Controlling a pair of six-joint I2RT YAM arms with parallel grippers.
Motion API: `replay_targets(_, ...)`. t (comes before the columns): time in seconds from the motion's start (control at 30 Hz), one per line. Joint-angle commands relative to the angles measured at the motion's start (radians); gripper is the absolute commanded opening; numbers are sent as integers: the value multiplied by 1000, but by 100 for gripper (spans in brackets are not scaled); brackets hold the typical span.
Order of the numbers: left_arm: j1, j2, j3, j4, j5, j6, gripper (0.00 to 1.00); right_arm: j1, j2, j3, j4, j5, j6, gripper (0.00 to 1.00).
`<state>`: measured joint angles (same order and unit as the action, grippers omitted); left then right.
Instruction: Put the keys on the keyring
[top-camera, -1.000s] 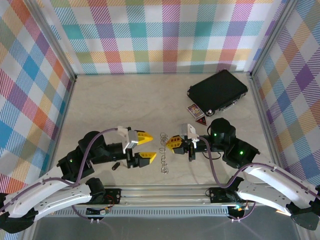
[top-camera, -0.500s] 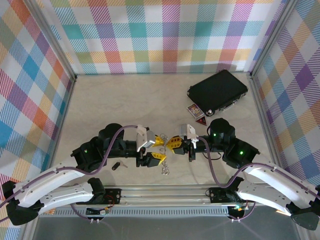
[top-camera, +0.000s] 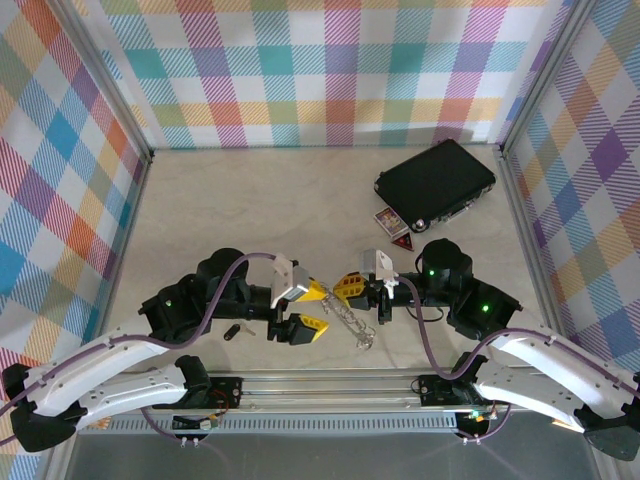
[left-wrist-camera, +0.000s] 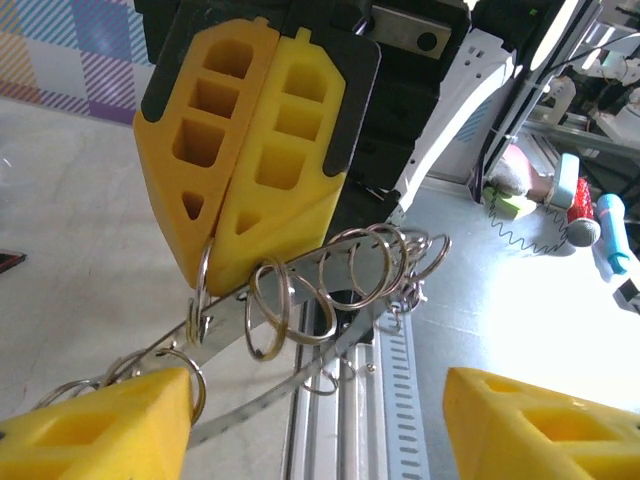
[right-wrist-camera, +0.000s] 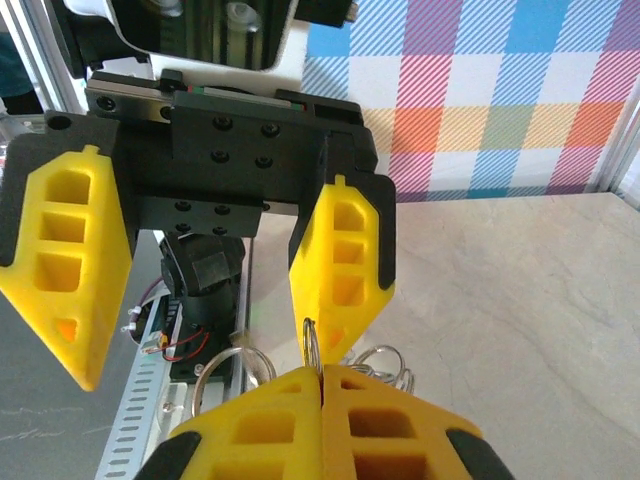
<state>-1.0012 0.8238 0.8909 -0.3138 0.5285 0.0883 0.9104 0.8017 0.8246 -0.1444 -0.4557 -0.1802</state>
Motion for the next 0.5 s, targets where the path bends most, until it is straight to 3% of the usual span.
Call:
replay_targets(0.0,-13,-38,-10,-39,-23,-16,76,-1,-21,5,56,26,-16,0)
replay_targets(0.07,-13,-59,-25,-23,-33,-24,81,-1,-19,7,56,25,-18,0)
replay_targets(0.47,-13,7,-27,108,-3,-22,84,-1,-12,1,86,27,-9,0)
